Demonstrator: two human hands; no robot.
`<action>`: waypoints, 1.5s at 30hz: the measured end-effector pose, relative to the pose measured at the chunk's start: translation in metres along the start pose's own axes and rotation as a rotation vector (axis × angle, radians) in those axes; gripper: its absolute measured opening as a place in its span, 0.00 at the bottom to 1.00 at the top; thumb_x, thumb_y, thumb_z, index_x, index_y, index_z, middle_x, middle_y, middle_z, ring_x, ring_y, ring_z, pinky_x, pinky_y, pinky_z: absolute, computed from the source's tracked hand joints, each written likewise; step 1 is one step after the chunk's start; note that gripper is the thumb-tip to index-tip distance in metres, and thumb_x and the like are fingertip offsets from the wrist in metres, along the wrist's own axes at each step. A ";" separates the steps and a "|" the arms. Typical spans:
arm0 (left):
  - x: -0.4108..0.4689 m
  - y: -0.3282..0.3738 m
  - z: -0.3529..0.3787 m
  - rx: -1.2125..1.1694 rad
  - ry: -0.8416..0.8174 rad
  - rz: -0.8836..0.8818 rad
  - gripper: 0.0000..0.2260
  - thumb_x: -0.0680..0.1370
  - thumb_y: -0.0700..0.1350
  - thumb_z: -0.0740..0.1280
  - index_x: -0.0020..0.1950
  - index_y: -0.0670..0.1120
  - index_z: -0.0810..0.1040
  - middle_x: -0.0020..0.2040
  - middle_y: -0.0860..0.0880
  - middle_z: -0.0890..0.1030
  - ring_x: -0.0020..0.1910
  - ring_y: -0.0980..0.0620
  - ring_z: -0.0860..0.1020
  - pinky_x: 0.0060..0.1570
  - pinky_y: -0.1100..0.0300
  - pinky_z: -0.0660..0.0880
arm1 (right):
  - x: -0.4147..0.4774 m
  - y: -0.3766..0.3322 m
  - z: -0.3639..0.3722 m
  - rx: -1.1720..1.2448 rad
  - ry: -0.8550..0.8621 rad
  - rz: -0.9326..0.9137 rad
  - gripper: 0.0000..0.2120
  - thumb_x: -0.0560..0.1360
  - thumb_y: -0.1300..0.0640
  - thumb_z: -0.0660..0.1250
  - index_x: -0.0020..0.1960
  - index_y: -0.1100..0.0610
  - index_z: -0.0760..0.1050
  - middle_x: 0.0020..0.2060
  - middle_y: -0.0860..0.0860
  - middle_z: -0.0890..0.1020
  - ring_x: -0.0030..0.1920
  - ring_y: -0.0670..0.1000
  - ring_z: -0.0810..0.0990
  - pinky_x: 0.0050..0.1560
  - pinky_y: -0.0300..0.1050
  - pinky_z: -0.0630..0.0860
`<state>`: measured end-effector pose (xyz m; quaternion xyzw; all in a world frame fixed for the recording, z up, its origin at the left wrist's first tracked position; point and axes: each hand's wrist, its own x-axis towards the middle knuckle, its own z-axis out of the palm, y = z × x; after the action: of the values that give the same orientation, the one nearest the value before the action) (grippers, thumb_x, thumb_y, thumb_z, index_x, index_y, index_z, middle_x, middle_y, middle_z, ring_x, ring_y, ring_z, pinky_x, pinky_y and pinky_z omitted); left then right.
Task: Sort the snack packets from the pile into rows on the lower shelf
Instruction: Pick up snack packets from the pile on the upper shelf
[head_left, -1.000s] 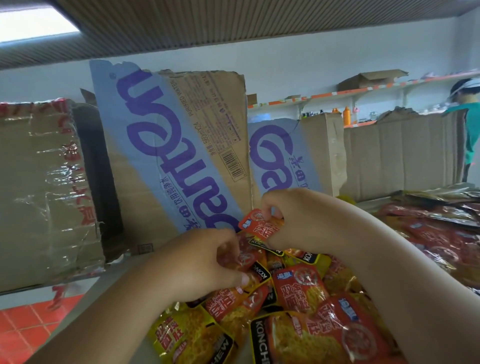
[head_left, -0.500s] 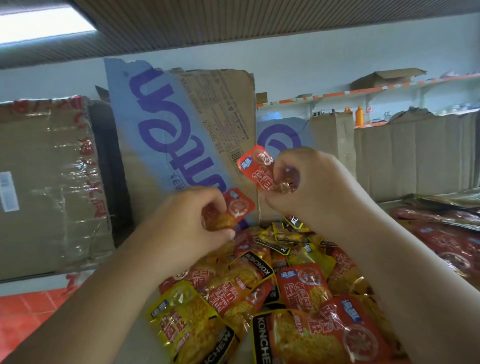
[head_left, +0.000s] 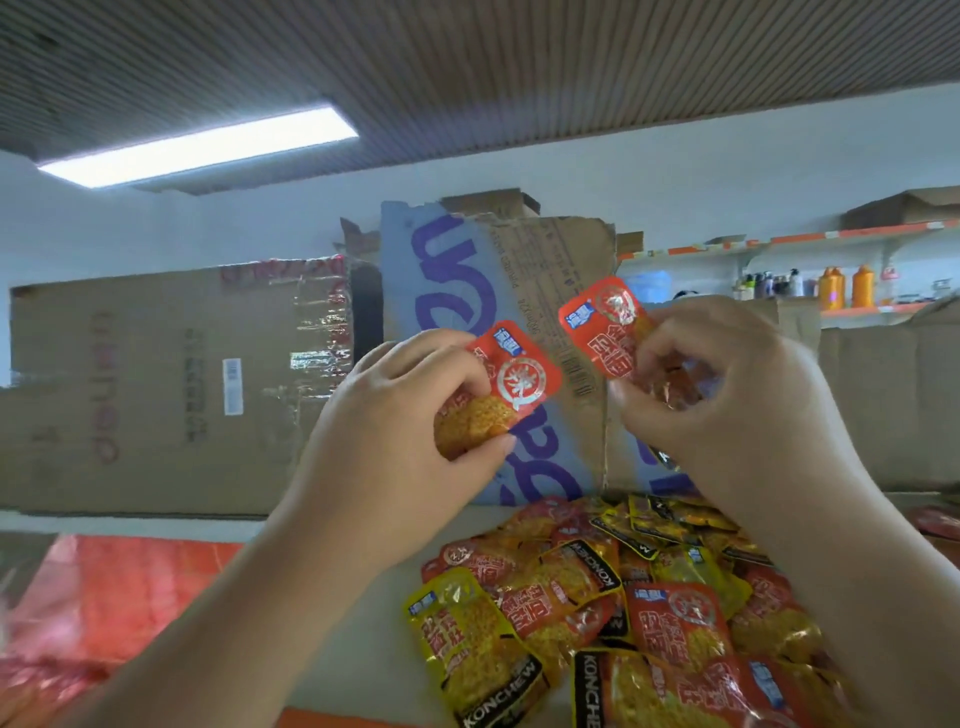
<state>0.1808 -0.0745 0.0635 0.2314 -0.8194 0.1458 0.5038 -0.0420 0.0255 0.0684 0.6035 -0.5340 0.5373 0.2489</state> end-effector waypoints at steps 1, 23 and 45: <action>-0.002 -0.001 -0.006 0.012 0.017 -0.001 0.16 0.70 0.61 0.75 0.51 0.56 0.76 0.65 0.60 0.78 0.62 0.53 0.77 0.56 0.51 0.78 | 0.001 -0.006 0.001 0.015 0.002 -0.003 0.08 0.67 0.47 0.73 0.39 0.46 0.74 0.49 0.45 0.79 0.47 0.35 0.74 0.42 0.24 0.66; -0.164 -0.169 -0.272 0.163 0.177 -0.245 0.18 0.71 0.59 0.78 0.52 0.51 0.79 0.61 0.55 0.80 0.59 0.56 0.77 0.53 0.66 0.72 | -0.034 -0.306 0.212 0.439 -0.069 -0.148 0.10 0.67 0.52 0.76 0.40 0.53 0.75 0.46 0.47 0.80 0.48 0.49 0.79 0.47 0.48 0.77; -0.351 -0.405 -0.383 0.355 -0.008 -0.634 0.17 0.70 0.64 0.75 0.53 0.60 0.75 0.57 0.64 0.76 0.57 0.60 0.74 0.56 0.60 0.76 | -0.136 -0.457 0.506 0.671 -0.382 0.110 0.14 0.68 0.49 0.78 0.42 0.40 0.71 0.47 0.39 0.77 0.49 0.41 0.78 0.42 0.38 0.72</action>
<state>0.8193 -0.1562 -0.0754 0.5586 -0.6707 0.1212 0.4727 0.5883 -0.2260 -0.0822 0.7111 -0.3969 0.5725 -0.0953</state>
